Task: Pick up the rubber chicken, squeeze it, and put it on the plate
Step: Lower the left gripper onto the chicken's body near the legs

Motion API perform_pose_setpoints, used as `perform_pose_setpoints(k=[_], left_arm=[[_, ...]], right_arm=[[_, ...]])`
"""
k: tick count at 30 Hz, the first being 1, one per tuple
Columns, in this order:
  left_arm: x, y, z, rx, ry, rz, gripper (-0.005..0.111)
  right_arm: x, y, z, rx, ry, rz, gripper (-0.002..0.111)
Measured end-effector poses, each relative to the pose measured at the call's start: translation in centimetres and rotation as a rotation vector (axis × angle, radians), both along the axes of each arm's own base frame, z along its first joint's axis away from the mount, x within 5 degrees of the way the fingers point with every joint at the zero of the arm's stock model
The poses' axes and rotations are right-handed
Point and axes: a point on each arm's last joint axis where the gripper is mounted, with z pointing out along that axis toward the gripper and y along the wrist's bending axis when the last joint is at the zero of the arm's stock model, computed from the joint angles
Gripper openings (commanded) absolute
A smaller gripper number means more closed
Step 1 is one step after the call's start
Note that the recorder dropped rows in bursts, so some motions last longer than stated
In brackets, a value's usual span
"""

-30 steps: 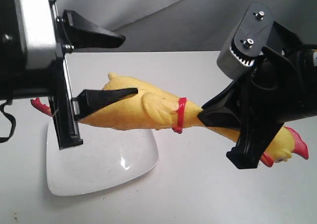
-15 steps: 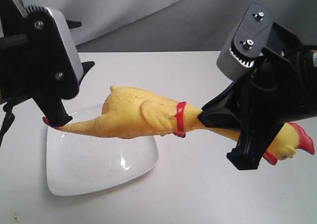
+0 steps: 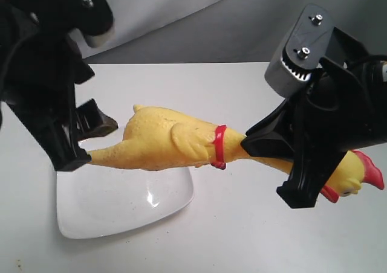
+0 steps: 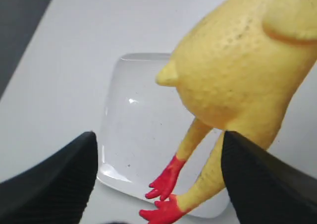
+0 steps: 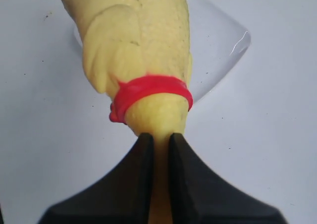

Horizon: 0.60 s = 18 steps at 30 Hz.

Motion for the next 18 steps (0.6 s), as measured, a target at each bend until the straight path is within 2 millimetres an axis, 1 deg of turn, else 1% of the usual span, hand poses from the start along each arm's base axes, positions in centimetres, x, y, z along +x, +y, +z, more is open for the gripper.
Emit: perform_pose_setpoints(k=[6,9,14,18], left_arm=[[1.8,-1.5,-3.5,0.121,0.137,-0.048,0.068],[2.2,-1.7,-4.2,0.155,0.149,-0.071,0.068],[2.5,-1.7,-3.1,0.182,0.096,-0.125,0.068],[1.8,-1.2,-1.2,0.137,0.027,-0.128,0.068]], right_arm=[[-0.2,0.0,-0.1,-0.002,0.018,0.008,0.000],[-0.2,0.0,-0.1,-0.001,0.022,0.009,0.000],[-0.2,0.0,-0.1,0.002,0.023,0.009,0.000],[-0.2,0.0,-0.1,0.002,0.023,0.009,0.000]])
